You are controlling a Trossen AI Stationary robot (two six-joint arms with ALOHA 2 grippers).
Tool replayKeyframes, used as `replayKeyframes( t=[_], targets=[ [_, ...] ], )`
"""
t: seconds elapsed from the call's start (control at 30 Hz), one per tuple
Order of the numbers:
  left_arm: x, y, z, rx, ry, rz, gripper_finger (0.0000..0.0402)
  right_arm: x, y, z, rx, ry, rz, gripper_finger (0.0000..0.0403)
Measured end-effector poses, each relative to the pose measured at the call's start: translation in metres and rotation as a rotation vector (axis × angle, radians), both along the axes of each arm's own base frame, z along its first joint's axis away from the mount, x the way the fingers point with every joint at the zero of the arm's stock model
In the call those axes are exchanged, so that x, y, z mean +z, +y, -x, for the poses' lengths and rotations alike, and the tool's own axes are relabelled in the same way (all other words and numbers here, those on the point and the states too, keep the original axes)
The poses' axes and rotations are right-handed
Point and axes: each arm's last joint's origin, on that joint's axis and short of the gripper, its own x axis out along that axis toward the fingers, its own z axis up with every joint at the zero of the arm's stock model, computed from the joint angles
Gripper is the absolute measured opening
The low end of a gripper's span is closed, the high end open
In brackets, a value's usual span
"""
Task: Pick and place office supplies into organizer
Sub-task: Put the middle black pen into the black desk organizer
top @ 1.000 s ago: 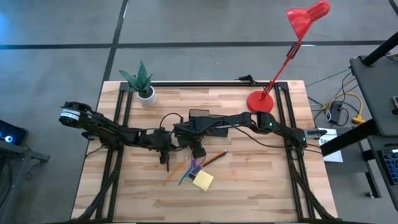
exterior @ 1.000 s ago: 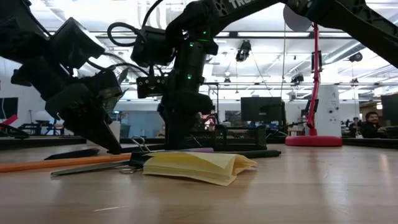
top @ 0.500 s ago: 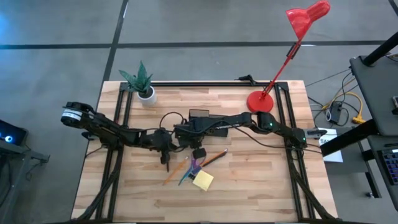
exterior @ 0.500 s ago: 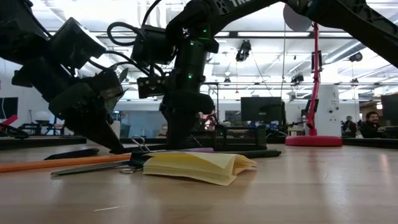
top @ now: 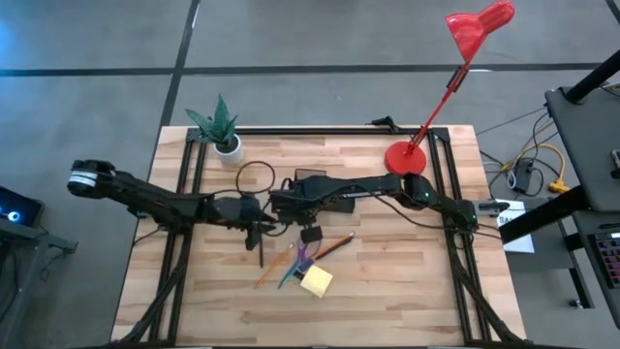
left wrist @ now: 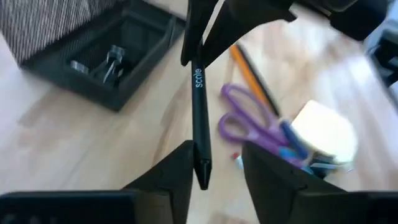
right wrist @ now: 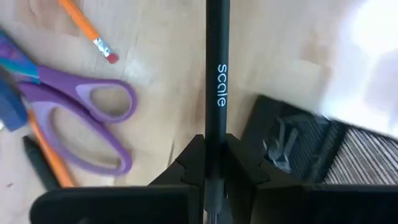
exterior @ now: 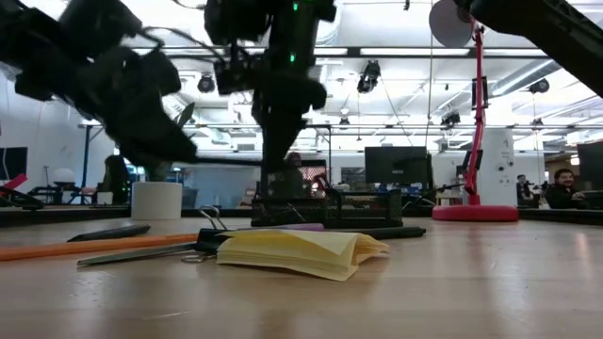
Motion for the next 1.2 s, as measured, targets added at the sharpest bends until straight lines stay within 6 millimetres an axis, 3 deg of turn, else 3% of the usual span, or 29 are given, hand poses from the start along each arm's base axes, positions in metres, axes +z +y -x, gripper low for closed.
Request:
replayKeyframes(
  t=[0.13, 0.37, 0.57, 0.83, 1.2],
  targets=[
    [0.012, 0.001, 0.006, 0.011, -0.062, 0.033, 0.0152, 0.021, 0.002, 0.011, -0.083, 0.058, 0.107, 0.0024],
    [0.030, 0.001, 0.013, 0.052, -0.166, 0.191, 0.0190, 0.043, -0.028, 0.032, -0.167, 0.172, 0.436, 0.0024],
    [0.036, 0.001, 0.018, 0.063, -0.209, 0.256, 0.0194, 0.065, -0.040, 0.039, 0.017, 0.242, 0.692, 0.0024],
    [0.040, 0.001, 0.021, 0.062, -0.229, 0.259, 0.0195, 0.056, -0.057, 0.041, 0.025, 0.304, 0.702, 0.0029],
    [0.037, 0.001, 0.017, 0.078, -0.224, 0.252, 0.0195, 0.014, -0.053, 0.052, 0.130, 0.491, 0.686, 0.0031]
  ],
)
